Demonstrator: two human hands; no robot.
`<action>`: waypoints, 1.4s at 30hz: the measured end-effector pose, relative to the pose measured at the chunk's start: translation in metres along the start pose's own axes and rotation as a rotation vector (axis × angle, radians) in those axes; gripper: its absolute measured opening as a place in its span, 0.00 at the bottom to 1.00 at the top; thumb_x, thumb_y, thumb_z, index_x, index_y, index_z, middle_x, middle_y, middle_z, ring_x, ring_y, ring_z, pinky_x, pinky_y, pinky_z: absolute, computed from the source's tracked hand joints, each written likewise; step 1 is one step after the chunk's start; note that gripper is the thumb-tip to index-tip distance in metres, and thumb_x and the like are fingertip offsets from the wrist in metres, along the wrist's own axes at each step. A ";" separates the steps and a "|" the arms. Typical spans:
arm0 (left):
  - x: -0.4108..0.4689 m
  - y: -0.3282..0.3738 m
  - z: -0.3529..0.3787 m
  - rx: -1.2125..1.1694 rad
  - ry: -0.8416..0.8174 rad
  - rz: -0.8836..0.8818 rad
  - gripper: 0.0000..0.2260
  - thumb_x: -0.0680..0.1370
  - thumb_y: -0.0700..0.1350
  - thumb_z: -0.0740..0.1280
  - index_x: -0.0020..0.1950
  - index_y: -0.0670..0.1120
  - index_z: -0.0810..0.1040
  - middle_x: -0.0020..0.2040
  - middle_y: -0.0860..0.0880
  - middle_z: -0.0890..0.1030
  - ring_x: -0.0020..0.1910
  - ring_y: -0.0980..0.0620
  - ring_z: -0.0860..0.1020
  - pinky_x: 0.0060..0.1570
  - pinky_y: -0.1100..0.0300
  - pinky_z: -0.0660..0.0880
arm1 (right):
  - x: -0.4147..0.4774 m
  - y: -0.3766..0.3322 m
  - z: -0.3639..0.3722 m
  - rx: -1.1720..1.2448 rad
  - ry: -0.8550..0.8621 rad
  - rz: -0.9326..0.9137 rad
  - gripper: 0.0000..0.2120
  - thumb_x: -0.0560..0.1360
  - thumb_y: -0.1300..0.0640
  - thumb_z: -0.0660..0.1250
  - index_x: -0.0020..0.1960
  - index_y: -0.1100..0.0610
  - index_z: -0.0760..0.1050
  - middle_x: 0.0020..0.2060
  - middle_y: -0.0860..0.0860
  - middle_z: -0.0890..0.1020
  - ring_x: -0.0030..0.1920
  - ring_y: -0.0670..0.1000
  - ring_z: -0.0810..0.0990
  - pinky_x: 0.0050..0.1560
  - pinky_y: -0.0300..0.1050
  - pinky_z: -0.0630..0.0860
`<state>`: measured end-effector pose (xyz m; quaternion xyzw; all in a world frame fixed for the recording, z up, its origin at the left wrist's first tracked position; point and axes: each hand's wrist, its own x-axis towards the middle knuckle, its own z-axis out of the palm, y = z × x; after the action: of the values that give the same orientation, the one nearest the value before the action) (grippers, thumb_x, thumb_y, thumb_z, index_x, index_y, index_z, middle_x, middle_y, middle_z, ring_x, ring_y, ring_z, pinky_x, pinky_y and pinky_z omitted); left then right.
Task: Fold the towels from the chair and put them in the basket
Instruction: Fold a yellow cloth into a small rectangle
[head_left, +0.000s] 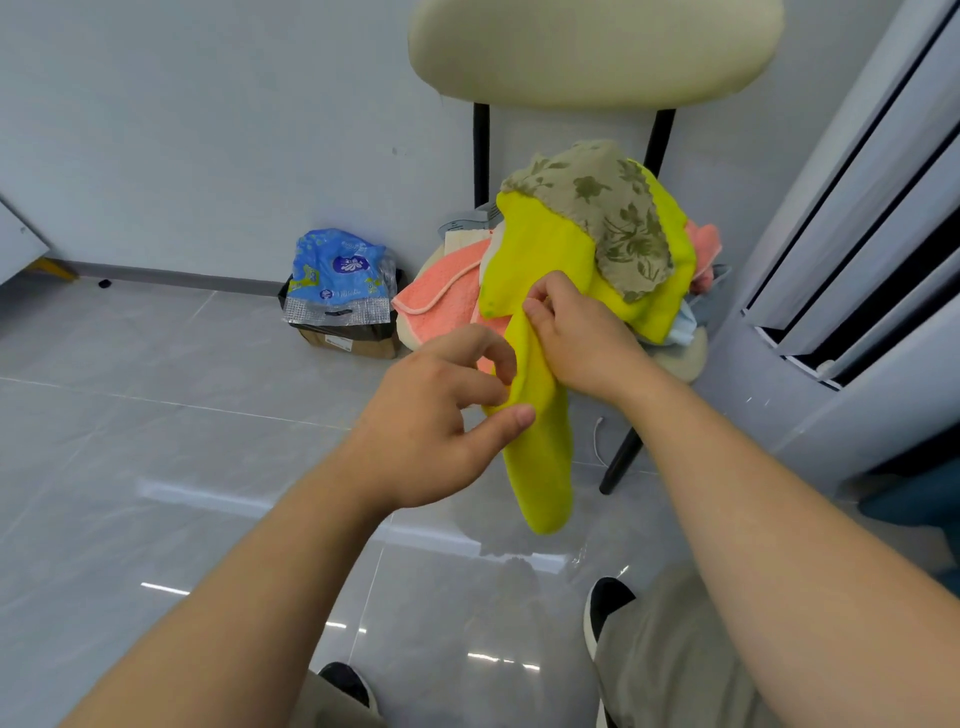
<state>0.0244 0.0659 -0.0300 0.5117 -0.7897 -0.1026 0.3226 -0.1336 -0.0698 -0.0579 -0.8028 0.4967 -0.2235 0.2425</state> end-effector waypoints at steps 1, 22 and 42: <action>0.000 0.000 -0.001 -0.068 -0.011 -0.022 0.16 0.78 0.53 0.68 0.35 0.45 0.81 0.48 0.53 0.79 0.40 0.54 0.75 0.41 0.64 0.69 | 0.000 0.000 0.001 0.022 -0.004 -0.008 0.08 0.84 0.47 0.56 0.55 0.50 0.68 0.51 0.56 0.81 0.52 0.60 0.78 0.48 0.54 0.73; -0.004 -0.047 -0.027 -0.625 0.162 -0.772 0.07 0.74 0.36 0.75 0.50 0.40 0.82 0.47 0.29 0.81 0.45 0.38 0.82 0.54 0.45 0.82 | -0.007 -0.011 0.001 0.169 0.311 -0.131 0.11 0.85 0.49 0.54 0.57 0.55 0.69 0.32 0.42 0.70 0.38 0.57 0.74 0.36 0.49 0.63; 0.001 -0.041 -0.014 -0.327 0.068 -0.626 0.12 0.79 0.55 0.69 0.51 0.47 0.83 0.47 0.44 0.84 0.48 0.44 0.81 0.51 0.41 0.78 | -0.015 -0.025 0.003 0.199 -0.275 -0.183 0.22 0.67 0.33 0.72 0.50 0.48 0.78 0.42 0.43 0.82 0.46 0.44 0.80 0.47 0.45 0.76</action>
<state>0.0627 0.0491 -0.0391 0.6736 -0.5567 -0.3043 0.3790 -0.1205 -0.0455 -0.0470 -0.8396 0.3596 -0.1808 0.3647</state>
